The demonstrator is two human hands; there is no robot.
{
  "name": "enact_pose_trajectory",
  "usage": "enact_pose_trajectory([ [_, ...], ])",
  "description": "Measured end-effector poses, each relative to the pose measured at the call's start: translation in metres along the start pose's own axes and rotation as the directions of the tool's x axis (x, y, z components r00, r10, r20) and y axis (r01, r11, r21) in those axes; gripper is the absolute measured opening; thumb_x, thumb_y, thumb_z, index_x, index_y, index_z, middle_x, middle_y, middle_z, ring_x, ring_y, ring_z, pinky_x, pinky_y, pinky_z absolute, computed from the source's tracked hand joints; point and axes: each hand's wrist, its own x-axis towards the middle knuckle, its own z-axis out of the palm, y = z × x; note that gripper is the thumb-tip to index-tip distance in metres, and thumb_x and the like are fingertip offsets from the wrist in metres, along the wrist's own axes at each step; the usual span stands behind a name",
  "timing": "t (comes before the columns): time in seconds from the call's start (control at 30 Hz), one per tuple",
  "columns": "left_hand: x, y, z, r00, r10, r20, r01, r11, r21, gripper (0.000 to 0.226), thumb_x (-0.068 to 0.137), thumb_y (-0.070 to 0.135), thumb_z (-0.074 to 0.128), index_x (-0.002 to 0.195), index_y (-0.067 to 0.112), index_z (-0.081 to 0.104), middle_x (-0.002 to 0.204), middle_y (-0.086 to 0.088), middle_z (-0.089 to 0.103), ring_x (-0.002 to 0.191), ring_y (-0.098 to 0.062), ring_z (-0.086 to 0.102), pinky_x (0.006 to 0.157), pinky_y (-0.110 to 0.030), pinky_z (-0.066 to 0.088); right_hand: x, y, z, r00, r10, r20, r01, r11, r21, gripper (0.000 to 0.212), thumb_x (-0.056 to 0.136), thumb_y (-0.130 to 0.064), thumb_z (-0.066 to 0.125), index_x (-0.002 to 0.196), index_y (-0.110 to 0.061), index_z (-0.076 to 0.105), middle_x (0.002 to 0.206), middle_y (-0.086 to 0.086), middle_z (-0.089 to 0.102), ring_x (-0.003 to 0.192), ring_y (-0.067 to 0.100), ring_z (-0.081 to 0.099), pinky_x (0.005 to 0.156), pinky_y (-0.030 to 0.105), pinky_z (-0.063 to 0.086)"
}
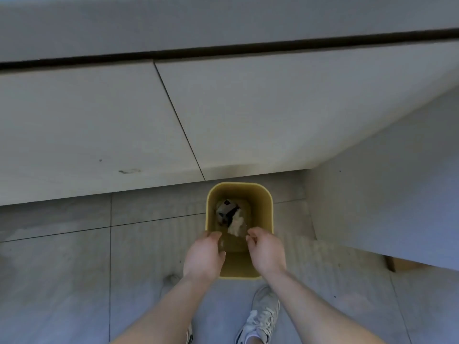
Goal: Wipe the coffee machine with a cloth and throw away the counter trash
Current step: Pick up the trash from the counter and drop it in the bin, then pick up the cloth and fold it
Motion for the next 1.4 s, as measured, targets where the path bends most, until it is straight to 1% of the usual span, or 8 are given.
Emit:
enact_pose_trajectory([
  [0.13, -0.005, -0.002, -0.006, 0.998, 0.051, -0.03, -0.048, 0.993, 0.112, 0.048, 0.092, 0.03, 0.059, 0.138, 0.027, 0.045, 0.129, 0.003, 0.054, 0.107, -0.017, 0.059, 0.079, -0.03, 0.056, -0.003, -0.001, -0.004, 0.999, -0.011, 0.032, 0.012, 1.0, -0.027, 0.021, 0.096, -0.031, 0.053, 0.111, -0.03, 0.067, 0.108, -0.007, 0.069, 0.09, 0.014, 0.066, 0.074, 0.028, 0.055],
  [0.23, -0.006, 0.002, -0.012, 0.991, 0.105, -0.082, -0.087, 0.976, 0.201, 0.046, 0.09, 0.032, 0.061, 0.133, 0.027, 0.047, 0.127, 0.001, 0.056, 0.11, -0.019, 0.058, 0.088, -0.034, 0.054, -0.004, -0.007, -0.01, 1.0, -0.021, 0.01, 0.022, 0.998, -0.06, 0.019, 0.096, -0.037, 0.054, 0.11, -0.032, 0.065, 0.107, -0.01, 0.068, 0.088, 0.011, 0.065, 0.071, 0.025, 0.056],
  [0.37, -0.004, 0.006, -0.019, 0.98, 0.166, -0.108, -0.13, 0.951, 0.28, 0.046, 0.088, 0.033, 0.061, 0.132, 0.027, 0.047, 0.126, 0.0, 0.057, 0.114, -0.021, 0.057, 0.095, -0.039, 0.051, -0.003, -0.018, -0.018, 0.999, -0.052, 0.011, 0.052, 0.993, -0.103, 0.024, 0.096, -0.039, 0.053, 0.118, -0.033, 0.061, 0.109, -0.011, 0.066, 0.091, 0.011, 0.065, 0.071, 0.024, 0.057],
  [0.6, -0.017, 0.012, -0.045, 0.971, 0.212, -0.108, -0.163, 0.925, 0.344, 0.042, 0.088, 0.034, 0.059, 0.128, 0.026, 0.049, 0.121, 0.0, 0.059, 0.111, -0.022, 0.057, 0.092, -0.039, 0.051, -0.013, -0.037, -0.04, 0.992, -0.127, 0.017, 0.128, 0.981, -0.149, 0.027, 0.092, -0.041, 0.056, 0.119, -0.036, 0.057, 0.105, -0.012, 0.063, 0.089, 0.01, 0.062, 0.07, 0.029, 0.059],
  [0.87, -0.072, 0.032, -0.112, 0.973, 0.19, -0.132, -0.137, 0.933, 0.331, 0.042, 0.088, 0.038, 0.057, 0.126, 0.025, 0.05, 0.123, -0.001, 0.057, 0.114, -0.022, 0.055, 0.092, -0.039, 0.049, -0.053, -0.078, -0.104, 0.964, -0.266, 0.0, 0.261, 0.945, -0.195, 0.031, 0.089, -0.047, 0.059, 0.118, -0.036, 0.058, 0.105, -0.014, 0.063, 0.089, 0.007, 0.062, 0.072, 0.026, 0.057],
  [1.03, -0.125, 0.041, -0.167, 0.963, 0.194, -0.186, -0.129, 0.941, 0.313, 0.046, 0.09, 0.038, 0.055, 0.134, 0.026, 0.045, 0.133, -0.002, 0.053, 0.126, -0.023, 0.049, 0.102, -0.042, 0.044, -0.091, -0.117, -0.166, 0.94, -0.34, -0.015, 0.329, 0.918, -0.222, 0.035, 0.086, -0.05, 0.059, 0.119, -0.039, 0.057, 0.109, -0.016, 0.064, 0.094, 0.007, 0.062, 0.073, 0.025, 0.054],
  [1.17, -0.173, 0.046, -0.217, 0.94, 0.172, -0.293, -0.085, 0.954, 0.288, 0.055, 0.09, 0.041, 0.056, 0.14, 0.027, 0.041, 0.141, -0.003, 0.05, 0.135, -0.023, 0.042, 0.108, -0.043, 0.039, -0.125, -0.164, -0.219, 0.911, -0.407, -0.06, 0.384, 0.894, -0.23, 0.039, 0.086, -0.054, 0.056, 0.121, -0.038, 0.056, 0.11, -0.017, 0.063, 0.1, 0.008, 0.06, 0.075, 0.026, 0.053],
  [1.4, -0.225, 0.046, -0.309, 0.865, 0.105, -0.491, 0.045, 0.958, 0.283, 0.053, 0.088, 0.043, 0.052, 0.136, 0.024, 0.043, 0.13, -0.001, 0.052, 0.124, -0.022, 0.047, 0.098, -0.038, 0.042, -0.152, -0.255, -0.29, 0.828, -0.561, -0.002, 0.54, 0.797, -0.269, 0.04, 0.088, -0.048, 0.054, 0.125, -0.032, 0.055, 0.113, -0.007, 0.062, 0.107, 0.018, 0.058, 0.079, 0.036, 0.055],
])
